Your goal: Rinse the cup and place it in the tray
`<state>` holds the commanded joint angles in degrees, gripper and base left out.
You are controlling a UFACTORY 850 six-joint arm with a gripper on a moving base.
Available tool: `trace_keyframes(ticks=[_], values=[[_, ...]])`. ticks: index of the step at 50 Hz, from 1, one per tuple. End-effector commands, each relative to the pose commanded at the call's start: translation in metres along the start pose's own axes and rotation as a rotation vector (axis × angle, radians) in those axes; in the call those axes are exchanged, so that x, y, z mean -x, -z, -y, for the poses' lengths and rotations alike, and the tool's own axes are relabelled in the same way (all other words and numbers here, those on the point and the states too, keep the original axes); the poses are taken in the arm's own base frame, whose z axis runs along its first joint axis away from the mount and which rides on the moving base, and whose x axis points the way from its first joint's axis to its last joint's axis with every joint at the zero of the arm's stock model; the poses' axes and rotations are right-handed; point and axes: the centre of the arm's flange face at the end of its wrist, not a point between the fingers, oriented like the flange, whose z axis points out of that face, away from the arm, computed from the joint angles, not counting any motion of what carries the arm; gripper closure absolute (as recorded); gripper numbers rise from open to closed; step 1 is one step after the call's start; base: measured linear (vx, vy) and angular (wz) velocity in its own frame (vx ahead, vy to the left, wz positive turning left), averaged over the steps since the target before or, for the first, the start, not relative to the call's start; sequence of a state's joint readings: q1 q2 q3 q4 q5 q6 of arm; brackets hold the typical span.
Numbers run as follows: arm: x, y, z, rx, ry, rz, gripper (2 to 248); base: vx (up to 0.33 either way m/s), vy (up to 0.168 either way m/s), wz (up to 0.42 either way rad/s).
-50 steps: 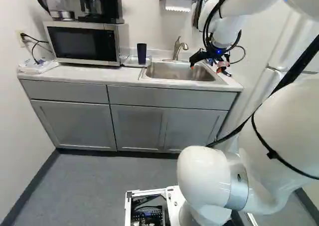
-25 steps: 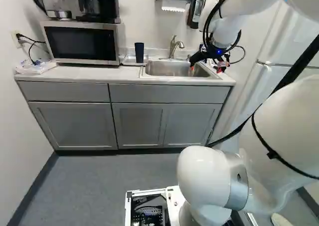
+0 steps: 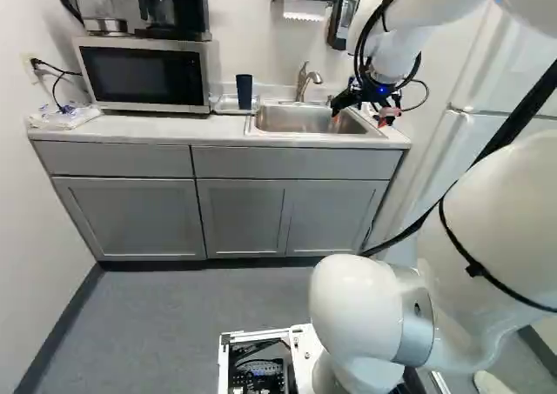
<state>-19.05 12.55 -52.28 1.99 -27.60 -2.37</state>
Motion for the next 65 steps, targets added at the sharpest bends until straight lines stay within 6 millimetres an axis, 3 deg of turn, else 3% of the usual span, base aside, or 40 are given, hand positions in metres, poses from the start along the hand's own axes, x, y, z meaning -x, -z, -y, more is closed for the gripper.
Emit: trace_keyframes(ticks=[65], values=[[0.0057,-0.0066,0.0036,-0.004,0.007,-0.016,3,0.000,0.000,0.000]])
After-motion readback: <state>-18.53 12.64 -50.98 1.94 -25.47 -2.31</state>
